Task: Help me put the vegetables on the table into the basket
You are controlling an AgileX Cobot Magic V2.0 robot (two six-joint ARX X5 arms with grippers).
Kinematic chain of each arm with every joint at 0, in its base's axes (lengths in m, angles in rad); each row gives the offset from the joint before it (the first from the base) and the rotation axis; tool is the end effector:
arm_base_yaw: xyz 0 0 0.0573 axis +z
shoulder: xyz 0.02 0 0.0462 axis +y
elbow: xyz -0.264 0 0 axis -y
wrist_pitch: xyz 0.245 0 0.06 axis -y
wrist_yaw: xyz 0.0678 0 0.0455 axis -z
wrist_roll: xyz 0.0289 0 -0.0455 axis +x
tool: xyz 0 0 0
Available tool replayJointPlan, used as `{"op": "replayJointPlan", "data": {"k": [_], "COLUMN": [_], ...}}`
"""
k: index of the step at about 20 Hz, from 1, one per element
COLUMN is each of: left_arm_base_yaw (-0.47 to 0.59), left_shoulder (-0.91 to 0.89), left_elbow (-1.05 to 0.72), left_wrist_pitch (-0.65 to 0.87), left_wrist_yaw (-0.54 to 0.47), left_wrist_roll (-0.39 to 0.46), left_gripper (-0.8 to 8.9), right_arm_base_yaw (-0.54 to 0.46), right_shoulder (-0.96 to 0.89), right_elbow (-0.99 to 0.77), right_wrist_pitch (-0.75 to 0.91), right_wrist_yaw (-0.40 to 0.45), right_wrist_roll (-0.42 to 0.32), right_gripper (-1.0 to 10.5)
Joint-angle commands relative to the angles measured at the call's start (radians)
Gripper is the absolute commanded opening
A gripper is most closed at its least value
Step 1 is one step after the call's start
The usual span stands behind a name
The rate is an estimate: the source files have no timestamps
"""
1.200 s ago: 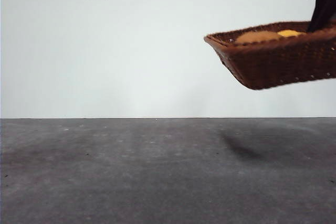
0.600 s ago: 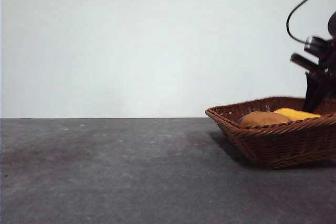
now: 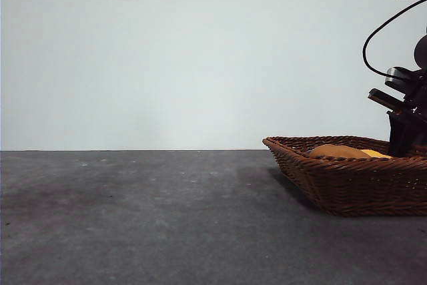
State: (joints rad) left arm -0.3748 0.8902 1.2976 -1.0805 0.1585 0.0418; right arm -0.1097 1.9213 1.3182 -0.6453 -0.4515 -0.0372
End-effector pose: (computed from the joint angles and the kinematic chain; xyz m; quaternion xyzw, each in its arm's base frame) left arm 0.1197 -0.0520 0.4008 0.0547 0.3230 -0.2555 0.9096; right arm 0.3753 -0.0287 0.1729 0.1470 0.5589 0.1484 0.8025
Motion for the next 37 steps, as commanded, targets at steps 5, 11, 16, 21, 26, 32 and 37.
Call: {"op": "replayJointPlan", "data": {"k": [5, 11, 16, 21, 26, 32, 37], "left_arm_base_yaw": [0.003, 0.003, 0.003, 0.003, 0.002, 0.003, 0.003], "left_shoulder": [0.0, 0.0, 0.0, 0.0, 0.0, 0.0, 0.0], "left_elbow": [-0.002, -0.002, -0.002, -0.002, -0.002, -0.002, -0.002], "left_wrist_pitch": [0.004, 0.005, 0.004, 0.004, 0.001, 0.003, 0.004], "left_wrist_yaw": [-0.002, -0.002, -0.002, -0.001, 0.005, 0.005, 0.005], "left_wrist_roll": [0.007, 0.016, 0.039, 0.042, 0.042, 0.042, 0.041], "left_gripper": [-0.09, -0.09, -0.09, -0.09, -0.09, -0.07, -0.03], "right_arm_base_yaw": [0.003, 0.006, 0.006, 0.006, 0.006, 0.006, 0.006], "right_shoulder": [-0.141, -0.514, -0.734, -0.846, -0.888, -0.89, -0.89], "right_elbow": [0.023, 0.031, 0.031, 0.031, 0.031, 0.031, 0.031], "right_wrist_pitch": [-0.014, -0.216, -0.488, -0.671, -0.729, -0.729, -0.729], "right_wrist_yaw": [0.05, 0.005, -0.058, -0.058, -0.058, -0.053, -0.053], "right_wrist_roll": [0.016, 0.028, -0.061, -0.133, -0.166, -0.166, -0.167], "right_gripper": [2.8, 2.5, 1.5, 0.3, -0.1, 0.0, 0.0]}}
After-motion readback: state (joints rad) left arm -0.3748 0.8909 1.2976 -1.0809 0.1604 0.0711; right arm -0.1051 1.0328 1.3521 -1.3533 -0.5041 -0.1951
